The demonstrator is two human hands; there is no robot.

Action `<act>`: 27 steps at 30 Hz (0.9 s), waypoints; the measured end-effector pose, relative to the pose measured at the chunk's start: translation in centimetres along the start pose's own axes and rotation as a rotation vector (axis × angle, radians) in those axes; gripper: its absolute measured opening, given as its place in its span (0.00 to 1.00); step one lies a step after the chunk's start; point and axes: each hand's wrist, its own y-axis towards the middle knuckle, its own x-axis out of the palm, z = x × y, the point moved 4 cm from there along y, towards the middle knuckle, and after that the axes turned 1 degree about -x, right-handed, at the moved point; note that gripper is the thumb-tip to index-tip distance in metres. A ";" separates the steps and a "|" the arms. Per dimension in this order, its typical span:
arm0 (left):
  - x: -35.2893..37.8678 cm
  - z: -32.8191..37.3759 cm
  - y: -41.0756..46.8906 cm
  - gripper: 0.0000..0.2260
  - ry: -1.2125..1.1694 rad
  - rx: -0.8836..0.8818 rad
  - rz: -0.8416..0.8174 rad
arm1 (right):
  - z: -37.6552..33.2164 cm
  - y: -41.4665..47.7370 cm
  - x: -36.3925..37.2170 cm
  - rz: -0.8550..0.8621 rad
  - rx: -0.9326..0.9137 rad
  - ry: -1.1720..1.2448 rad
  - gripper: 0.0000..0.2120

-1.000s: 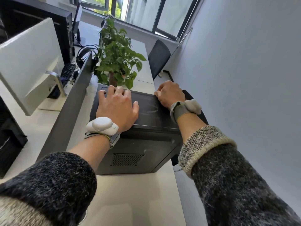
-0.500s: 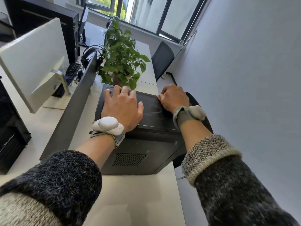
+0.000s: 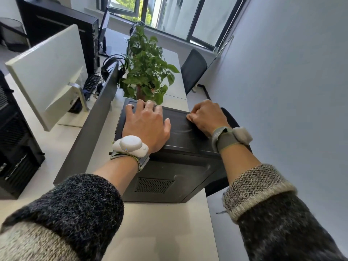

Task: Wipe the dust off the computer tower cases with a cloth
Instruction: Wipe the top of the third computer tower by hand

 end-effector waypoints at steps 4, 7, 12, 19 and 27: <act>0.0 -0.2 -0.1 0.23 -0.002 0.001 -0.003 | -1.0 1.5 0.7 0.053 0.035 0.000 0.07; 0.0 0.0 -0.1 0.23 -0.002 0.003 0.004 | -0.9 0.9 0.5 0.058 0.027 -0.009 0.08; 0.0 -0.1 -0.1 0.24 -0.013 0.003 0.003 | -0.1 -2.4 0.3 0.050 0.002 -0.016 0.08; -0.1 -0.3 -0.2 0.23 -0.012 -0.001 0.012 | 0.1 -8.5 -0.6 0.036 -0.045 0.022 0.08; 0.2 -0.2 -0.1 0.23 -0.008 0.005 0.004 | 0.1 -8.2 -0.5 -0.005 0.010 -0.025 0.07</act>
